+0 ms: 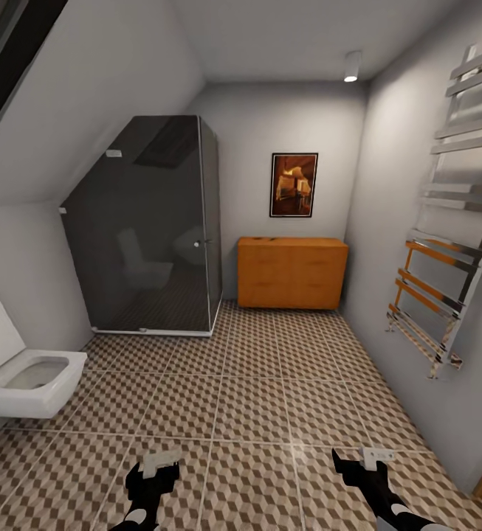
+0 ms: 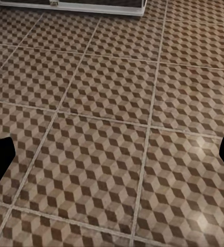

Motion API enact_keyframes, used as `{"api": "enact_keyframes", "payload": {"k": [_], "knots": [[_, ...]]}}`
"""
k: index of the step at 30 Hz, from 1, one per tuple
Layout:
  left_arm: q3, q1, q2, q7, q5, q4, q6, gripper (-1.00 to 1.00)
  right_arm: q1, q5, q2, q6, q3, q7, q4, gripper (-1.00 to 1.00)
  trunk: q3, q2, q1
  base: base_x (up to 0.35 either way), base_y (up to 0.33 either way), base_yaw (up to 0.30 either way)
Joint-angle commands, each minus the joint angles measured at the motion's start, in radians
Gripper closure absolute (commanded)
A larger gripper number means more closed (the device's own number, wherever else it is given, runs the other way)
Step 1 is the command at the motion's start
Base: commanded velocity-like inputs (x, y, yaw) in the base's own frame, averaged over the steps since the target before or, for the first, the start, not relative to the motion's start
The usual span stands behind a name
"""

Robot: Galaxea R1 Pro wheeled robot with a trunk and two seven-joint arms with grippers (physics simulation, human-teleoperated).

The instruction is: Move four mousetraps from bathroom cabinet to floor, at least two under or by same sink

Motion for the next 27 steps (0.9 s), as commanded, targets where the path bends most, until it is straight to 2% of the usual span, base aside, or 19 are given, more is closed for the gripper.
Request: {"api": "enact_keyframes", "payload": {"k": [1,13,27], "knots": [[-0.009,-0.001,0.0,0.004,0.008,0.001,-0.003,-1.0,-0.002,0.01,-0.001,-0.006,-0.009,0.001,0.004,-1.0,-0.002,-0.001,0.0,0.0,0.0,0.0],[-0.009,-0.001,0.0,0.004,0.008,0.001,-0.003,-1.0,-0.002,0.01,-0.001,-0.006,-0.009,0.002,0.004,-1.0,-0.004,-0.001,0.0,0.0,0.0,0.0],[-0.009,-0.001,0.0,0.004,0.008,0.001,-0.003,-1.0,-0.002,0.01,-0.001,-0.006,-0.009,0.002,0.004,-1.0,-0.024,-0.001,0.0,0.0,0.0,0.0]]}}
